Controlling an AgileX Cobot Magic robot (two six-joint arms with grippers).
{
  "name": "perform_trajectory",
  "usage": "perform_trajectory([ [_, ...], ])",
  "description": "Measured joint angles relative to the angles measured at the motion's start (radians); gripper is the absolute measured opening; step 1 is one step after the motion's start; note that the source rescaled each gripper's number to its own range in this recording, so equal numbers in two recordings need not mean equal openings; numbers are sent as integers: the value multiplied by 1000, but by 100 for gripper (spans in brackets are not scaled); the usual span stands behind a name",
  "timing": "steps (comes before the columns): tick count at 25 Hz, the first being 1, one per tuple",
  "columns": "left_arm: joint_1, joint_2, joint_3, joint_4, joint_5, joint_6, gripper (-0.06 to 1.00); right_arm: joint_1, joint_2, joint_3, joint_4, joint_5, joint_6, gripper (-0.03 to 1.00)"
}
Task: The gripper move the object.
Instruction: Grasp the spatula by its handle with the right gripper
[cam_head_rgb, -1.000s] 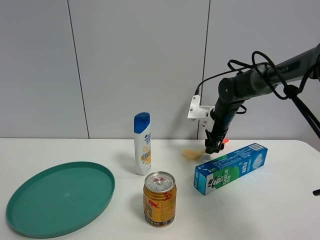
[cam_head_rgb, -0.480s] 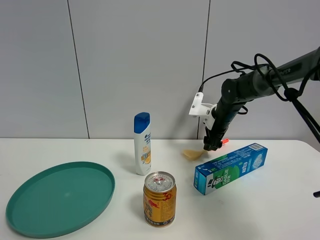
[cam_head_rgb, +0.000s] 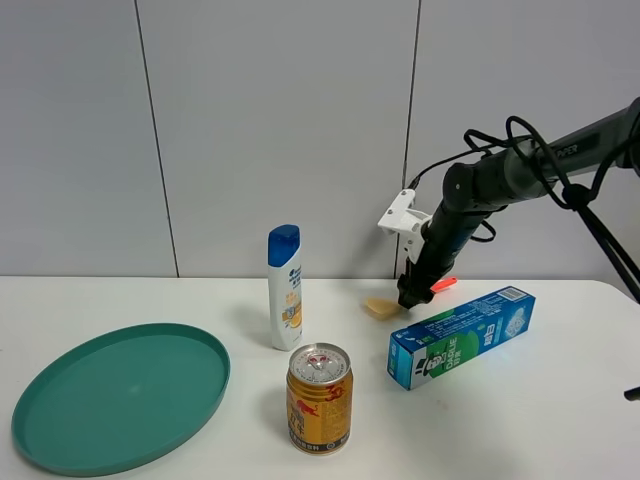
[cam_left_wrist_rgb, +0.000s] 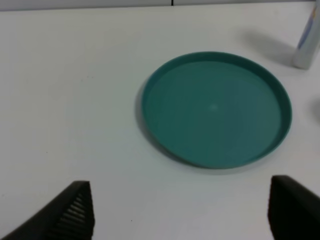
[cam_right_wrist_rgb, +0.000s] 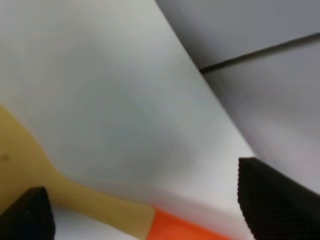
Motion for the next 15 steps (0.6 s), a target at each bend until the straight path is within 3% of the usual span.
perform_trajectory([
  [7, 0, 0, 0, 0, 0, 0, 100, 0, 1, -1, 18, 34, 166, 72],
  [15, 0, 0, 0, 0, 0, 0, 100, 0, 2, -1, 18, 70, 432, 72],
])
